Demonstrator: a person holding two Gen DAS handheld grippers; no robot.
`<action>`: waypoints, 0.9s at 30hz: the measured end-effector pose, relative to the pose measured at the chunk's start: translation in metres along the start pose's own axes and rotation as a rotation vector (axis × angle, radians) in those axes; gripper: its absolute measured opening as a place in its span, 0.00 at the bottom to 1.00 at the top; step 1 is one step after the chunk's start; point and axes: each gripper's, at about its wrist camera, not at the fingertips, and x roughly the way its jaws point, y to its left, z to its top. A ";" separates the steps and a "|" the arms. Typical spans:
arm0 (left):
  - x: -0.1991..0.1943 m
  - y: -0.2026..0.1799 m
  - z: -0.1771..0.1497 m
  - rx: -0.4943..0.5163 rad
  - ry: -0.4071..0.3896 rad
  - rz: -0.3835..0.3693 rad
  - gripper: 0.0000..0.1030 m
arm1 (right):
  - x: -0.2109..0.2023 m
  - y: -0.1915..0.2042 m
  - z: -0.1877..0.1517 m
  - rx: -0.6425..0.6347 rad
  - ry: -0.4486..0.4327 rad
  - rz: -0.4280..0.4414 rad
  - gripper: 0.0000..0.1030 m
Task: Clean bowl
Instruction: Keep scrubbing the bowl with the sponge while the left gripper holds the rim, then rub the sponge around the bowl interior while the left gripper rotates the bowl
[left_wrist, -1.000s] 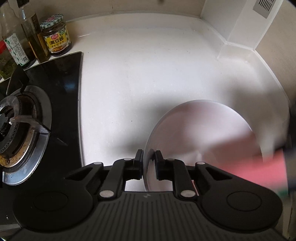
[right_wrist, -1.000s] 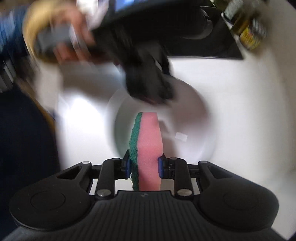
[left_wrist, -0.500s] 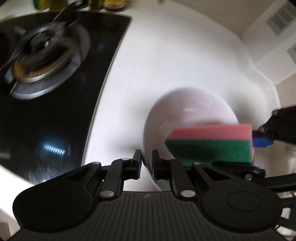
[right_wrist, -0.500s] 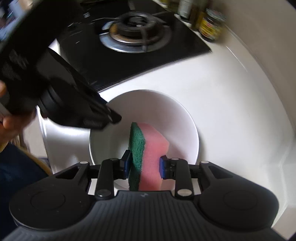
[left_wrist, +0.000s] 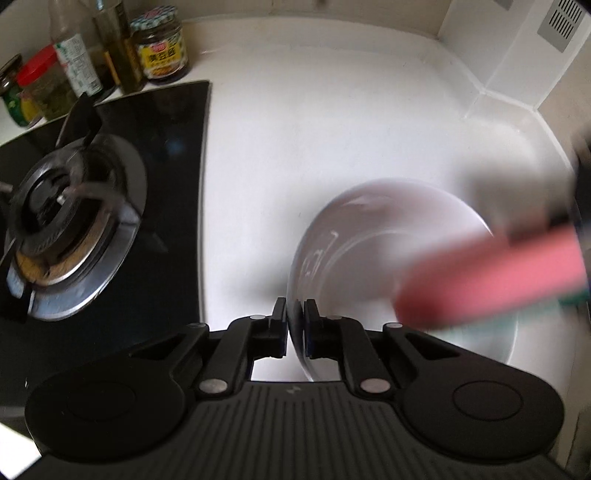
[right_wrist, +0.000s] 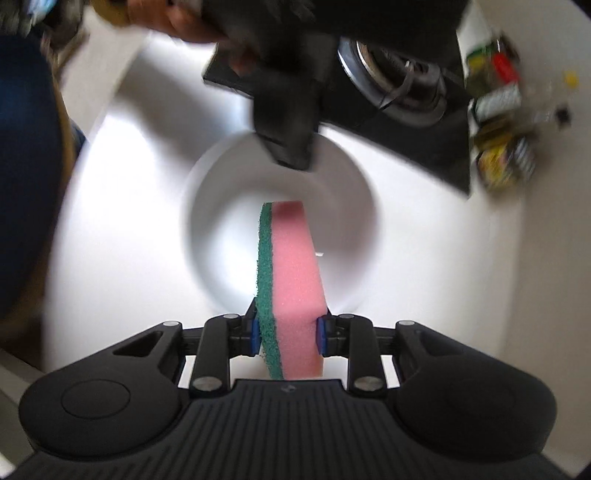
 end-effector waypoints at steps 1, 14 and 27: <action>0.002 -0.001 0.003 0.005 -0.007 -0.004 0.11 | -0.002 -0.002 0.001 0.061 -0.016 0.038 0.23; -0.014 -0.023 0.002 0.031 -0.031 0.007 0.09 | 0.013 -0.056 -0.022 0.521 -0.015 -0.029 0.23; -0.018 -0.032 -0.034 -0.035 -0.031 0.029 0.15 | 0.010 -0.048 0.001 0.247 -0.046 -0.124 0.23</action>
